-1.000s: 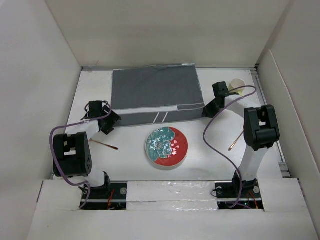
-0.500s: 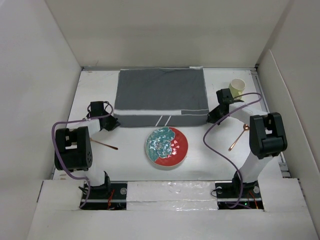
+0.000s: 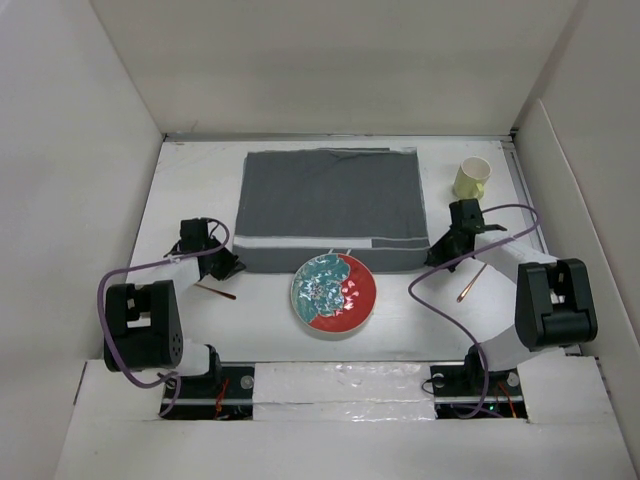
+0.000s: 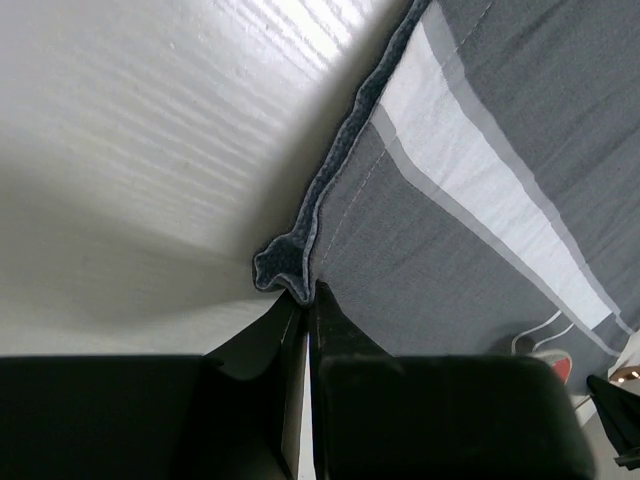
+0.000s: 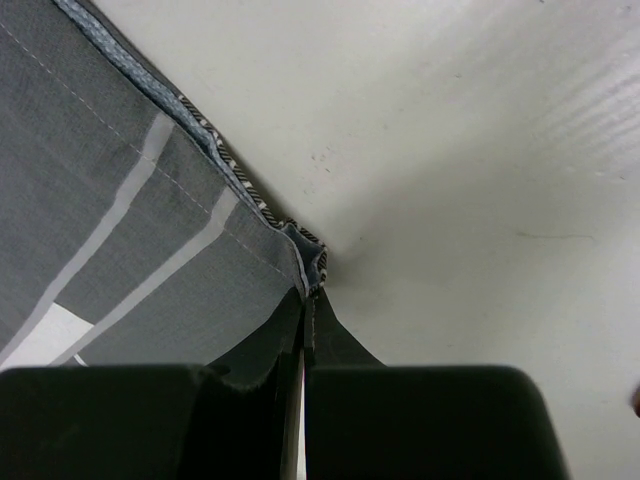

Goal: Set the dinner table for one person

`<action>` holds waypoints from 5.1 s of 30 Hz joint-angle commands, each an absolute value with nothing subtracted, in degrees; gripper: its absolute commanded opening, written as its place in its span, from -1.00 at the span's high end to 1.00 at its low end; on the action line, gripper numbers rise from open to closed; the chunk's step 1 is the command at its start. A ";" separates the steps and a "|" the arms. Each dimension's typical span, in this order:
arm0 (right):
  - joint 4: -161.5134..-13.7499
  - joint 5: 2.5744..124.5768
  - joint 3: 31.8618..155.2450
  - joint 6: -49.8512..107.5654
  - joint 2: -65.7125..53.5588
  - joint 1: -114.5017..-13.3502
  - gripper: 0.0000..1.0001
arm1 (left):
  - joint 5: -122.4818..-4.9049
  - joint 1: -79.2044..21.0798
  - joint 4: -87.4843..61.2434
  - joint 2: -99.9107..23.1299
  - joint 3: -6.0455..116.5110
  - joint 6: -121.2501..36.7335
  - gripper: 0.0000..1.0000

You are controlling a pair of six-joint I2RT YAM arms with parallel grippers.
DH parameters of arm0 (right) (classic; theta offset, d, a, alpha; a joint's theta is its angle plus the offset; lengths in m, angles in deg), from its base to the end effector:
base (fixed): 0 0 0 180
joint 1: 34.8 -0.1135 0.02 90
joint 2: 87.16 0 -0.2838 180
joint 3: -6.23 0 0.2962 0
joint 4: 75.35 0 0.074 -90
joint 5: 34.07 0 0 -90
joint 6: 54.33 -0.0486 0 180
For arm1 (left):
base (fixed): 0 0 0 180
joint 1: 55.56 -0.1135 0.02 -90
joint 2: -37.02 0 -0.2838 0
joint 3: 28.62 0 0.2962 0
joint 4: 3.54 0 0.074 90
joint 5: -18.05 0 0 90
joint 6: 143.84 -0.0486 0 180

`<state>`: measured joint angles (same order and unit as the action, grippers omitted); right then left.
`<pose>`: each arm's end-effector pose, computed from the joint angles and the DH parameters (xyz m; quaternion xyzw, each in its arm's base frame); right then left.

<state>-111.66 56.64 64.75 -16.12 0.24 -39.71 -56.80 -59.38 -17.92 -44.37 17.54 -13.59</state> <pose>0.3167 0.0278 0.1427 0.3873 0.8966 0.1073 0.1862 0.2980 0.0072 0.1311 -0.3069 0.8794 -0.2245 0.2864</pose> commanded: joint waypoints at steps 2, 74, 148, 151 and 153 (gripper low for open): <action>-111.12 54.62 62.92 -12.84 -2.43 -38.40 1.00 | -58.59 -59.87 -20.32 -40.77 14.79 -15.61 1.00; -95.04 91.70 69.37 -11.00 -18.80 -57.49 1.00 | -79.07 -25.85 -31.40 -34.96 69.46 -42.68 -0.15; -132.48 41.69 128.49 2.98 31.67 -24.87 0.09 | -79.07 -22.16 -35.70 -34.00 55.40 -43.20 0.28; -132.74 42.31 128.57 2.19 33.25 -24.87 0.31 | -79.16 -22.16 -35.79 -33.74 54.87 -43.03 0.28; -132.74 42.40 129.45 2.01 34.13 -24.87 0.58 | -79.16 -22.16 -35.97 -33.47 54.87 -43.03 0.28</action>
<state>-133.34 42.96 128.35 2.57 33.20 -24.76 -78.28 -22.20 -36.26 -34.49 55.05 -42.48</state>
